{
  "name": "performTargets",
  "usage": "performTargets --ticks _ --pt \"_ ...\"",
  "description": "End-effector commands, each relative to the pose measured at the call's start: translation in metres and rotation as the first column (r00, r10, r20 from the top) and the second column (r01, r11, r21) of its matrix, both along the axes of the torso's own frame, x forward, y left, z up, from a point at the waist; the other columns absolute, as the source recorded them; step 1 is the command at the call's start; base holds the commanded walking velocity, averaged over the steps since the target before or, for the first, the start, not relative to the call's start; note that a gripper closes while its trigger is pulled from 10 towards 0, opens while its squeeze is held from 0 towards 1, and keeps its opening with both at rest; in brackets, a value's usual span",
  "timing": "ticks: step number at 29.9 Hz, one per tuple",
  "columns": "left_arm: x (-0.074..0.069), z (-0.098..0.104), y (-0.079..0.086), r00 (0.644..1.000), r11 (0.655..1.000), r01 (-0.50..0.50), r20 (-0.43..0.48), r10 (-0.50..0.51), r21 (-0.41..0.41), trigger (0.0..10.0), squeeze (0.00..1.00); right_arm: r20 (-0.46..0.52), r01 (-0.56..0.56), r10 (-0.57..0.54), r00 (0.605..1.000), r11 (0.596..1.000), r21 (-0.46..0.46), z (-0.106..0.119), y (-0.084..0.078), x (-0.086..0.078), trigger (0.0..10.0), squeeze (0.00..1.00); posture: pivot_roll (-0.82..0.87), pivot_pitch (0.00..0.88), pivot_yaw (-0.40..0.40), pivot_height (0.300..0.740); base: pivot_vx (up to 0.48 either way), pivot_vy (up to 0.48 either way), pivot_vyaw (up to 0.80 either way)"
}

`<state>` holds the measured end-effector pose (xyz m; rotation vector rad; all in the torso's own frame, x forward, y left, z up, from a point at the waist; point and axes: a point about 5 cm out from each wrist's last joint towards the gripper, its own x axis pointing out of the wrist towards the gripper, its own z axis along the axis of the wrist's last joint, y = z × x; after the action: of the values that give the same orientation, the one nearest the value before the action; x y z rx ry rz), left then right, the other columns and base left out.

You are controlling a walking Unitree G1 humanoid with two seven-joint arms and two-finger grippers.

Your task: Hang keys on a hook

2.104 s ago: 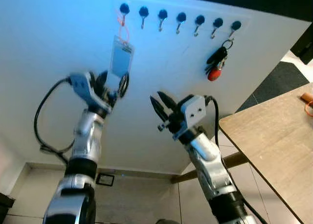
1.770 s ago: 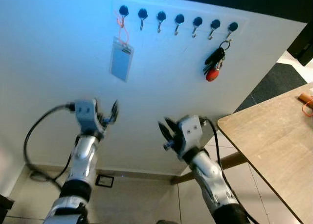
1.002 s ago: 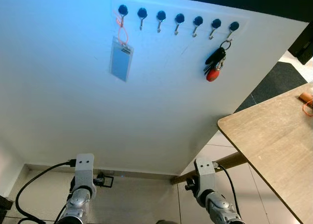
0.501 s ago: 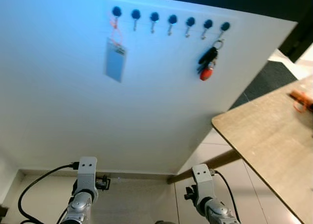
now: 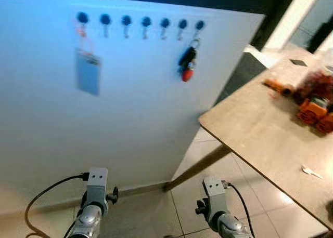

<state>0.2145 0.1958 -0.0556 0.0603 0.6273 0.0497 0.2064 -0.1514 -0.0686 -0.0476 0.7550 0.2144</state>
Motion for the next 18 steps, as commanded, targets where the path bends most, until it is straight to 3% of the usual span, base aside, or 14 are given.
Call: performTargets --ticks 1,18 --pt "-0.0023 -0.0027 -0.0073 1.000 1.000 0.017 -0.011 -0.018 -0.011 10.0 0.00 -0.006 0.013 -0.013 1.000 1.000 -0.014 -0.0010 -0.0068 -0.0018 10.0 0.00 0.11 0.008 -0.132 0.740 0.000 0.000 -0.80" --pt "-0.0019 -0.0019 -0.0060 1.000 1.000 0.027 -0.001 -0.027 0.000 10.0 0.00 -0.002 0.005 -0.005 1.000 1.000 -0.009 -0.0005 -0.0045 -0.0006 10.0 0.00 0.11 0.007 -0.133 0.740 0.000 0.000 -0.80"
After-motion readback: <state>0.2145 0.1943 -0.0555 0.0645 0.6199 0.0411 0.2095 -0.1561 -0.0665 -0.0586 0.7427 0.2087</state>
